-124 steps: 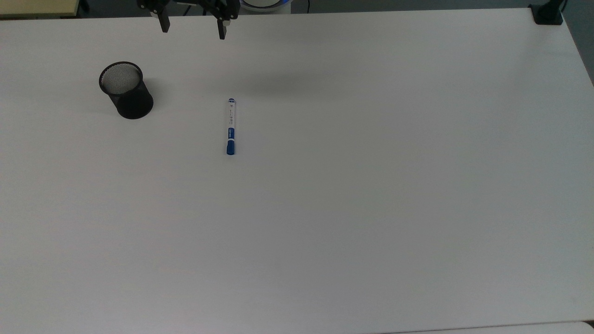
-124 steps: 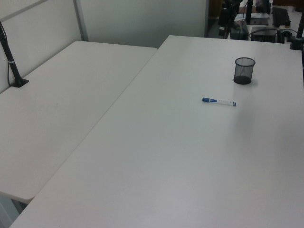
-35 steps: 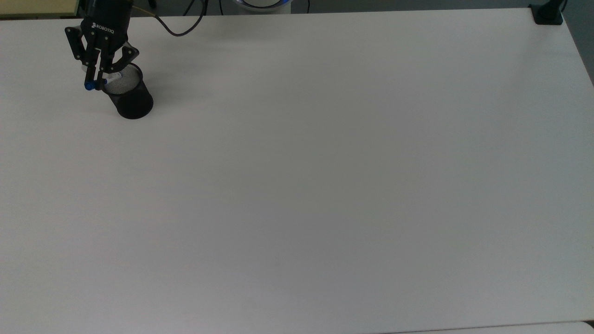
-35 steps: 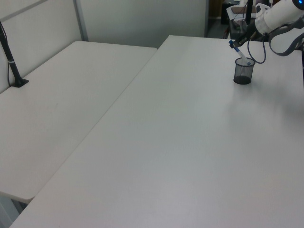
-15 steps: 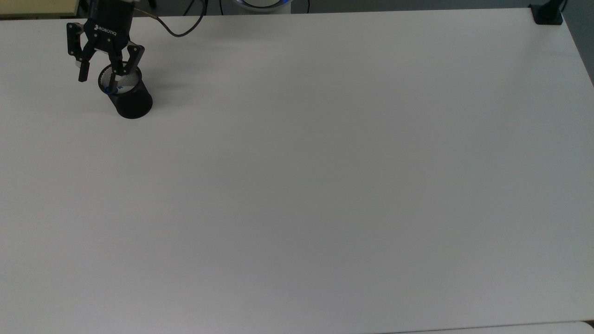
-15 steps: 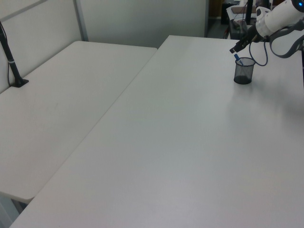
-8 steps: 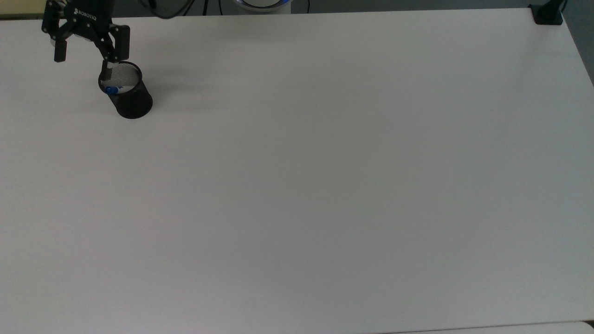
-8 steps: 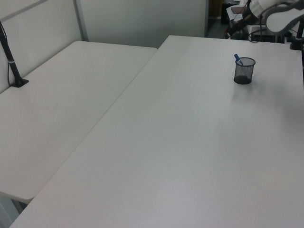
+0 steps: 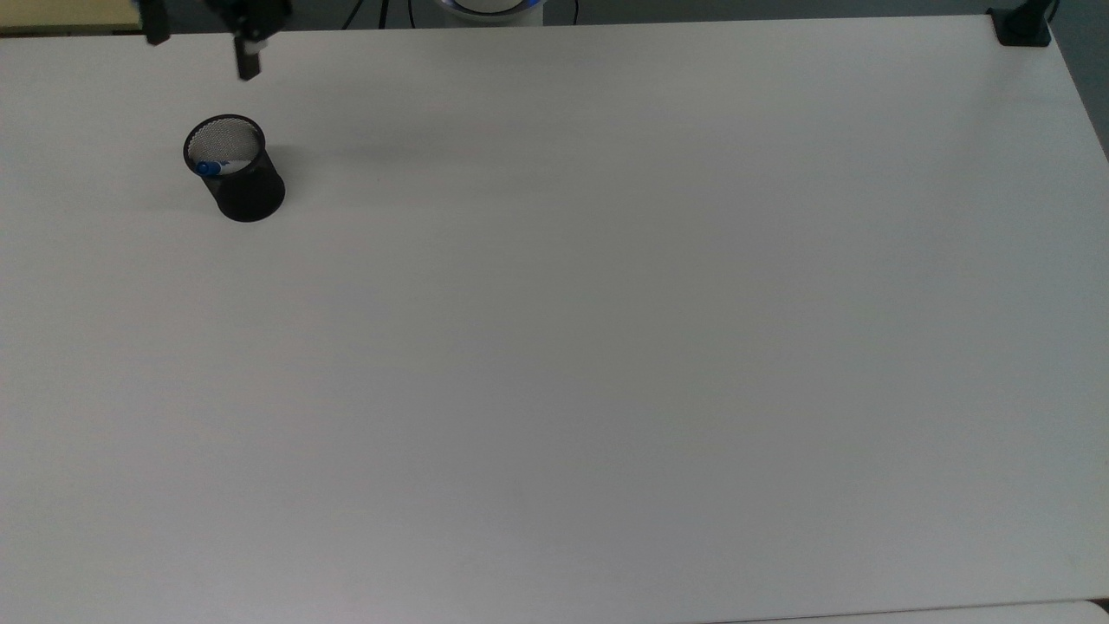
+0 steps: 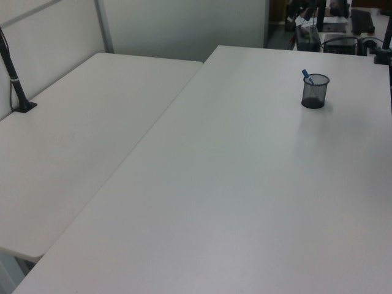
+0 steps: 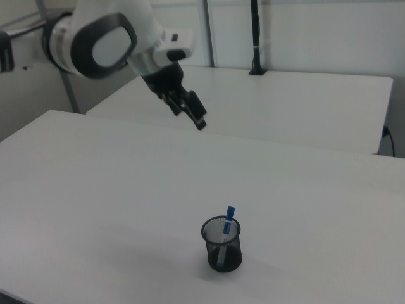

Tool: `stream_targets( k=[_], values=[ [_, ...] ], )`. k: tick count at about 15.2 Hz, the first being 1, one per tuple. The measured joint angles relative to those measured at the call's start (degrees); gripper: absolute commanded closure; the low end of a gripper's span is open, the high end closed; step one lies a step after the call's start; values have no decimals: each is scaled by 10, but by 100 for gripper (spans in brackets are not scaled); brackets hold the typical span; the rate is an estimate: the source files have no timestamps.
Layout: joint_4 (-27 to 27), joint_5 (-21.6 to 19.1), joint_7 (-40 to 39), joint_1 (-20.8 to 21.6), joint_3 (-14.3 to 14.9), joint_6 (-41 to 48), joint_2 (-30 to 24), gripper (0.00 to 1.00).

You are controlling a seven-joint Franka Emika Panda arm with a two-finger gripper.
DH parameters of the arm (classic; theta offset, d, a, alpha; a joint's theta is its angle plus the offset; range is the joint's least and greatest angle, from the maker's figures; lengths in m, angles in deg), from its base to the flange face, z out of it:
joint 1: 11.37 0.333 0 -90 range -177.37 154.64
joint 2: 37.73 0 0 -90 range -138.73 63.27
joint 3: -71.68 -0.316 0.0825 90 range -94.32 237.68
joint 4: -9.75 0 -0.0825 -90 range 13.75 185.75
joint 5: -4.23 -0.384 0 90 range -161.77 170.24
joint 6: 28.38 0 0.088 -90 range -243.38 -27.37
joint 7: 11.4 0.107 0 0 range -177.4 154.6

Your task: Insert the marker

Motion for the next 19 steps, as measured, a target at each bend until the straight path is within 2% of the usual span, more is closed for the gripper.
stream_targets(
  k=[3,6,12,19],
  values=[
    [-59,-14,1,35,-2,121,1,0],
    [-82,-19,2,69,-3,201,4,0],
    [-84,-18,-4,95,-2,198,35,0],
    [-88,-8,-64,101,-1,181,57,0]
  ],
)
